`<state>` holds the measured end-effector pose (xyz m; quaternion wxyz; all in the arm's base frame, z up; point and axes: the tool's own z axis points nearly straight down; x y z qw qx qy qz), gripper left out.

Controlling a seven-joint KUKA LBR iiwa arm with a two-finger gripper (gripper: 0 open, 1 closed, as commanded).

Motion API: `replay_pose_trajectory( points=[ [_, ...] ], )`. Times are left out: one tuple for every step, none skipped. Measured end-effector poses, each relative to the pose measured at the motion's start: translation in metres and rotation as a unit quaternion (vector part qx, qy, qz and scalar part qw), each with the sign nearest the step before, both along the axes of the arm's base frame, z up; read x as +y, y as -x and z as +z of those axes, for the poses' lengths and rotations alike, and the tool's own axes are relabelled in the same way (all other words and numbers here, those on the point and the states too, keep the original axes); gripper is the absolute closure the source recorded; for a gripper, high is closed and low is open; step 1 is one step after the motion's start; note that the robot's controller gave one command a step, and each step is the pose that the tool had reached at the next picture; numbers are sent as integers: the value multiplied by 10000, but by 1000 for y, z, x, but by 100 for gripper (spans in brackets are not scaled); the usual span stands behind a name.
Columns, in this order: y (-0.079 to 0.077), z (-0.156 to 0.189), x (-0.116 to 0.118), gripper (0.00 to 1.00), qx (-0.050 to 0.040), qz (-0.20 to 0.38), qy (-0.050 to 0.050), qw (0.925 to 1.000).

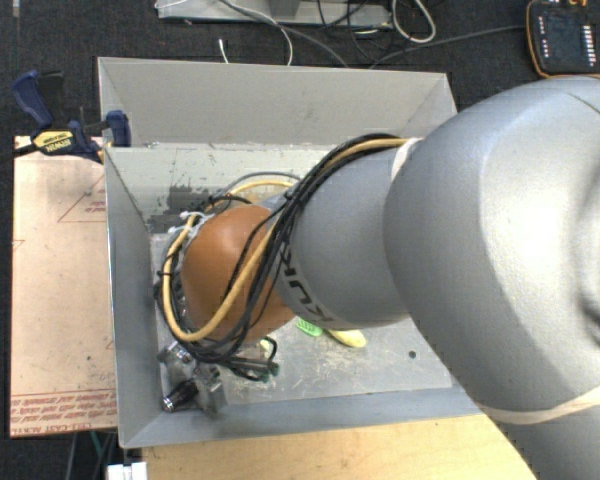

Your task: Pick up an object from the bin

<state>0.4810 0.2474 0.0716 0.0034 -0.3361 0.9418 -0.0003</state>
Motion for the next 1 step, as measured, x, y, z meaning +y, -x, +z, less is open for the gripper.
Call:
replay_pose_trajectory(
  points=[
    [0,0,0,100,0,-4,-3,10000]
  ],
)
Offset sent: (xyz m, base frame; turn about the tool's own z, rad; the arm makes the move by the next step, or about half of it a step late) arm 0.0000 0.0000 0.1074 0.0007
